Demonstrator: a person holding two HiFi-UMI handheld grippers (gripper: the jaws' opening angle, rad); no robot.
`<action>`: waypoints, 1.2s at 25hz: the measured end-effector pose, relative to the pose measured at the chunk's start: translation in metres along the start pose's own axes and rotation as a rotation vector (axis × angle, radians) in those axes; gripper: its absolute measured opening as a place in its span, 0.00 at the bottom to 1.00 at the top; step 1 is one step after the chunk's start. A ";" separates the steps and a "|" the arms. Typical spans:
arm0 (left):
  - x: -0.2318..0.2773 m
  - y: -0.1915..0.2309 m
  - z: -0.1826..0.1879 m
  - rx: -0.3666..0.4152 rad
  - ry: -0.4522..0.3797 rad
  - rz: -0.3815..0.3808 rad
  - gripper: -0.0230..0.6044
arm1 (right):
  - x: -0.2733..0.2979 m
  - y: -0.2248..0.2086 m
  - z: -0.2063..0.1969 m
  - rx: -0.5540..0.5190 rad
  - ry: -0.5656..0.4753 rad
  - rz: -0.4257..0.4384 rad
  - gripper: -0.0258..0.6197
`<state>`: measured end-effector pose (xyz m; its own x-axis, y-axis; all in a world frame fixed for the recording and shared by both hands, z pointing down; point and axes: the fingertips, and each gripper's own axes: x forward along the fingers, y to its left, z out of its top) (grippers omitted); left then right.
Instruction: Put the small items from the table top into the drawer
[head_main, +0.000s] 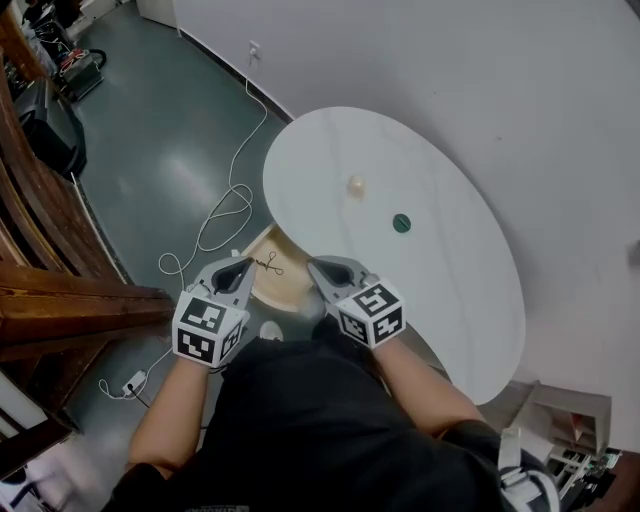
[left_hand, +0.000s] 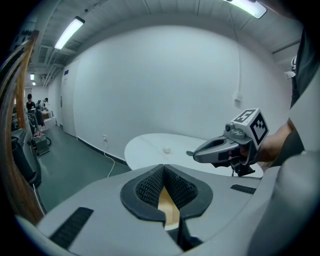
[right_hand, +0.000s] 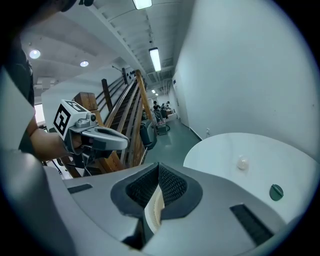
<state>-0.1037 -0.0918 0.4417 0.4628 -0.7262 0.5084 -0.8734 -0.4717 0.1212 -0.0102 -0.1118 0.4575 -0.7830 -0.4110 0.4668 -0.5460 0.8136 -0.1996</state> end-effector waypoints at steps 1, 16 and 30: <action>0.002 -0.002 0.001 0.008 0.001 -0.009 0.06 | -0.002 -0.003 -0.001 0.004 -0.002 -0.009 0.05; 0.064 -0.045 0.028 0.097 0.053 -0.131 0.06 | -0.047 -0.083 -0.012 0.061 -0.005 -0.182 0.05; 0.116 -0.059 0.036 0.107 0.140 -0.143 0.06 | -0.080 -0.211 -0.062 0.078 0.110 -0.365 0.05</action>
<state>0.0072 -0.1661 0.4630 0.5486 -0.5751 0.6069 -0.7759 -0.6206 0.1132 0.1859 -0.2252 0.5162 -0.4990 -0.6178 0.6077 -0.8070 0.5868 -0.0661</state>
